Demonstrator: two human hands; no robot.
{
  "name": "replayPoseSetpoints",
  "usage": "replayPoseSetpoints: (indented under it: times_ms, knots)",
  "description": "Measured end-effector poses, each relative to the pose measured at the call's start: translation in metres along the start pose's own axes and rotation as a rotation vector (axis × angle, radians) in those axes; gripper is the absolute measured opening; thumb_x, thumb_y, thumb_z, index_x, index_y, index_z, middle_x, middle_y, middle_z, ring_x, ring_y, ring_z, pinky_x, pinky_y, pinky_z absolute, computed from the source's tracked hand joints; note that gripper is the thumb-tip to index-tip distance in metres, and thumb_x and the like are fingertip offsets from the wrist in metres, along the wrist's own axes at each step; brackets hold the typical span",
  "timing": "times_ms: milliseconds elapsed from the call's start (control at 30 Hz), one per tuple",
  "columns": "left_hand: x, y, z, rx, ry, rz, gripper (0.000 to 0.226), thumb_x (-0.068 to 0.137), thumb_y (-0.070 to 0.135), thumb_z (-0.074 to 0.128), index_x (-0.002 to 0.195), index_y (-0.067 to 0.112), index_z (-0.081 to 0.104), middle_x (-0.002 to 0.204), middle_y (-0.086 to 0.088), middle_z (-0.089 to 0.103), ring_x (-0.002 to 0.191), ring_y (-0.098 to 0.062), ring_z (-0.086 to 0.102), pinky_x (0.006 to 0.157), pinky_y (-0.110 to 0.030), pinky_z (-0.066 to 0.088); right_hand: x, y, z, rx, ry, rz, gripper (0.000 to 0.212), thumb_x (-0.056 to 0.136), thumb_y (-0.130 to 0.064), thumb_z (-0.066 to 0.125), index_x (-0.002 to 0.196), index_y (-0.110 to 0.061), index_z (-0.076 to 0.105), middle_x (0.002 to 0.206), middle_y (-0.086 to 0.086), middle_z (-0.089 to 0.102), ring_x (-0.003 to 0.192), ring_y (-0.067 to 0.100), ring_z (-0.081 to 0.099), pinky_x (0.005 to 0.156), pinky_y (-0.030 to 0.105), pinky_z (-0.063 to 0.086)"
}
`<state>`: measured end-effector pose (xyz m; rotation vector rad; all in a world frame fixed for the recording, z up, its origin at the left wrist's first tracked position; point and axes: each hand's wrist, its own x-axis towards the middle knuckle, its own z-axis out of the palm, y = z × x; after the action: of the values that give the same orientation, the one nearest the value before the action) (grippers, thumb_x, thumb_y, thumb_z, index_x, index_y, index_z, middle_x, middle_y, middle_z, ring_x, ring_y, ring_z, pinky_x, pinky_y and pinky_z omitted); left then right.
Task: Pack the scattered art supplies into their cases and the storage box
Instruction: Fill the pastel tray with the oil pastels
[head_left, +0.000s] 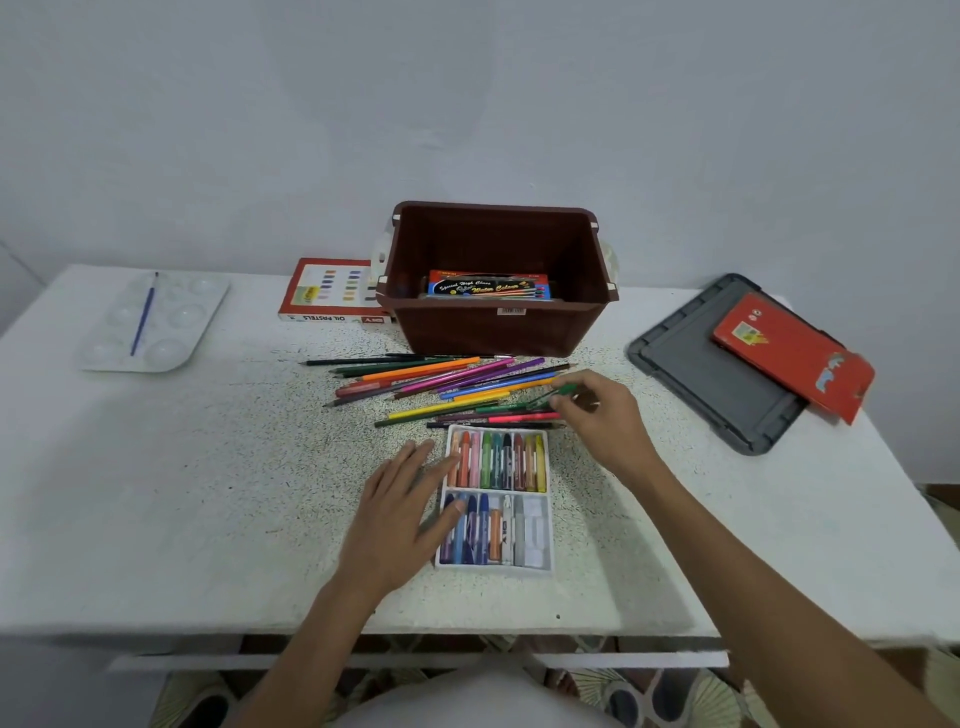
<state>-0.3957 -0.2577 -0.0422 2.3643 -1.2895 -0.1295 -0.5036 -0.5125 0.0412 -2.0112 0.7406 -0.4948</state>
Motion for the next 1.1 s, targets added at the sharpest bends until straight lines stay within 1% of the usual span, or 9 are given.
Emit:
replayPoseSetpoints:
  times_ms: [100, 267, 367, 467, 633, 733, 833, 1000, 1100]
  knots:
    - [0.000, -0.001, 0.000, 0.001, 0.004, 0.001, 0.060, 0.097, 0.067, 0.022, 0.150, 0.040, 0.028, 0.161, 0.010, 0.019, 0.149, -0.004, 0.001, 0.119, -0.032, 0.003, -0.021, -0.006, -0.006, 0.053, -0.126, 0.006, 0.008, 0.091, -0.015, 0.069, 0.096, -0.020, 0.070, 0.089, -0.003, 0.069, 0.074, 0.002, 0.061, 0.067, 0.015, 0.048]
    - [0.000, 0.000, 0.000, -0.014, -0.009, 0.003, 0.062, 0.096, 0.068, 0.022, 0.151, 0.040, 0.028, 0.161, 0.010, 0.018, 0.149, -0.006, 0.002, 0.120, -0.036, 0.006, -0.052, 0.002, -0.013, -0.029, -0.458, 0.034, 0.005, 0.090, -0.012, 0.069, 0.092, -0.016, 0.070, 0.089, 0.000, 0.069, 0.077, 0.008, 0.064, 0.073, 0.025, 0.054]
    - [0.000, -0.002, -0.001, -0.014, -0.023, -0.008, 0.063, 0.095, 0.069, 0.021, 0.151, 0.041, 0.027, 0.161, 0.010, 0.016, 0.149, -0.005, -0.001, 0.119, -0.033, 0.001, -0.065, 0.006, -0.010, -0.073, -0.552, 0.022, 0.011, 0.090, -0.008, 0.067, 0.097, -0.017, 0.069, 0.086, 0.002, 0.065, 0.071, 0.004, 0.059, 0.069, 0.025, 0.053]
    - [0.001, 0.000, -0.001, -0.012, -0.032, -0.009, 0.064, 0.094, 0.069, 0.020, 0.151, 0.041, 0.026, 0.161, 0.010, 0.015, 0.149, -0.004, -0.003, 0.118, -0.032, 0.000, -0.073, 0.006, -0.007, -0.126, -0.566, 0.024, 0.019, 0.090, -0.011, 0.068, 0.107, -0.020, 0.065, 0.081, -0.006, 0.061, 0.064, -0.001, 0.055, 0.063, 0.020, 0.049]
    - [0.001, -0.001, -0.001, -0.020, -0.039, -0.005, 0.063, 0.094, 0.069, 0.021, 0.151, 0.042, 0.025, 0.161, 0.009, 0.016, 0.149, -0.005, -0.003, 0.118, -0.033, 0.000, -0.085, 0.008, 0.006, -0.202, -0.485, -0.013, 0.022, 0.090, -0.018, 0.070, 0.110, -0.025, 0.062, 0.087, -0.006, 0.064, 0.076, 0.012, 0.059, 0.070, 0.030, 0.049]
    - [0.000, -0.001, -0.001, -0.040, -0.036, -0.007, 0.064, 0.094, 0.070, 0.021, 0.150, 0.042, 0.026, 0.161, 0.008, 0.017, 0.149, -0.006, -0.001, 0.119, -0.035, 0.002, -0.089, 0.011, 0.013, -0.327, -0.402, -0.093, 0.039, 0.092, -0.023, 0.068, 0.130, -0.025, 0.059, 0.094, -0.007, 0.053, 0.079, 0.005, 0.050, 0.070, 0.020, 0.040]
    - [0.001, -0.001, -0.001, -0.032, -0.043, -0.013, 0.064, 0.093, 0.071, 0.020, 0.150, 0.043, 0.025, 0.161, 0.009, 0.015, 0.149, -0.006, -0.002, 0.119, -0.035, 0.001, -0.093, 0.013, 0.017, -0.384, -0.383, -0.094, 0.057, 0.092, -0.029, 0.068, 0.144, -0.029, 0.046, 0.093, -0.015, 0.041, 0.080, -0.003, 0.044, 0.071, 0.011, 0.033]
    - [0.001, -0.002, 0.001, -0.026, -0.042, -0.014, 0.064, 0.093, 0.071, 0.020, 0.150, 0.043, 0.025, 0.161, 0.009, 0.016, 0.149, -0.007, -0.001, 0.119, -0.037, 0.003, -0.099, 0.013, 0.019, -0.320, -0.334, 0.041, 0.069, 0.088, -0.033, 0.072, 0.146, -0.040, 0.033, 0.107, -0.006, 0.044, 0.087, 0.005, 0.050, 0.086, 0.028, 0.046]
    - [0.001, -0.002, 0.000, -0.024, -0.040, -0.012, 0.064, 0.093, 0.071, 0.020, 0.151, 0.042, 0.026, 0.161, 0.008, 0.016, 0.149, -0.007, 0.000, 0.119, -0.036, 0.003, -0.093, 0.013, 0.018, -0.313, -0.339, 0.149, 0.080, 0.084, -0.038, 0.075, 0.147, -0.042, 0.025, 0.116, 0.004, 0.047, 0.093, 0.016, 0.054, 0.089, 0.036, 0.049]
